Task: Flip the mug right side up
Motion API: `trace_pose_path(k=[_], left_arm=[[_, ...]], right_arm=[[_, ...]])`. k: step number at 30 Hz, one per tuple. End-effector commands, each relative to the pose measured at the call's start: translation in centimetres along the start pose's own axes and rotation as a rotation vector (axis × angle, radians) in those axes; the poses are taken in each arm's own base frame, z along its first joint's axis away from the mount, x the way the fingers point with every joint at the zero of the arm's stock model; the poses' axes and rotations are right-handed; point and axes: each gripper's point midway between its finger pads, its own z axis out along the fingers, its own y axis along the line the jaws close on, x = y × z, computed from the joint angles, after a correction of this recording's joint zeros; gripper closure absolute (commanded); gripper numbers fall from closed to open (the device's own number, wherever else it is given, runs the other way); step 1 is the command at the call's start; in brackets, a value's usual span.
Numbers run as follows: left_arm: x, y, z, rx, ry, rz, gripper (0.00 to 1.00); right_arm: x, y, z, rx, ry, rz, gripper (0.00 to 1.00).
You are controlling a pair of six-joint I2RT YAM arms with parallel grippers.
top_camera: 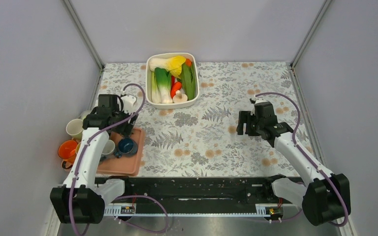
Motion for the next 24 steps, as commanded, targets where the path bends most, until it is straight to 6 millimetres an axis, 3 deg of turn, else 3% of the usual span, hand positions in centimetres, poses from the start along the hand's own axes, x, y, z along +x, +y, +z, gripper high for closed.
trace_pose_path(k=[1, 3, 6, 9, 13, 17, 20, 24], left_arm=[[-5.7, 0.3, -5.8, 0.005, -0.259, -0.060, 0.19], [-7.2, 0.0, -8.1, 0.013, -0.356, -0.073, 0.02], [-8.5, -0.6, -12.4, -0.004, -0.581, -0.087, 0.01], [-8.4, -0.5, -13.6, -0.072, -0.771, -0.154, 0.01], [-5.8, -1.9, -11.7, -0.094, -0.872, -0.108, 0.01], [-3.8, -2.9, -9.0, -0.090, -0.905, -0.162, 0.01], [-3.2, -2.6, -7.3, -0.119, -0.903, -0.172, 0.01], [-2.3, -1.7, -4.6, -0.149, -0.823, -0.264, 0.01]], right_arm=[[-5.5, -0.8, -2.6, 0.046, -0.303, -0.038, 0.16], [-7.0, -1.3, -4.0, 0.063, -0.434, -0.046, 0.09], [-8.4, -2.2, -6.4, 0.092, -0.625, 0.003, 0.01], [-8.7, -3.3, -8.3, 0.113, -0.785, 0.064, 0.00], [-7.6, -4.7, -9.3, 0.121, -0.935, 0.125, 0.00], [-5.8, -5.4, -8.9, 0.109, -0.989, 0.146, 0.01], [-4.4, -6.2, -8.0, 0.136, -0.970, 0.170, 0.01], [-4.4, -6.4, -8.1, 0.151, -0.973, 0.159, 0.01]])
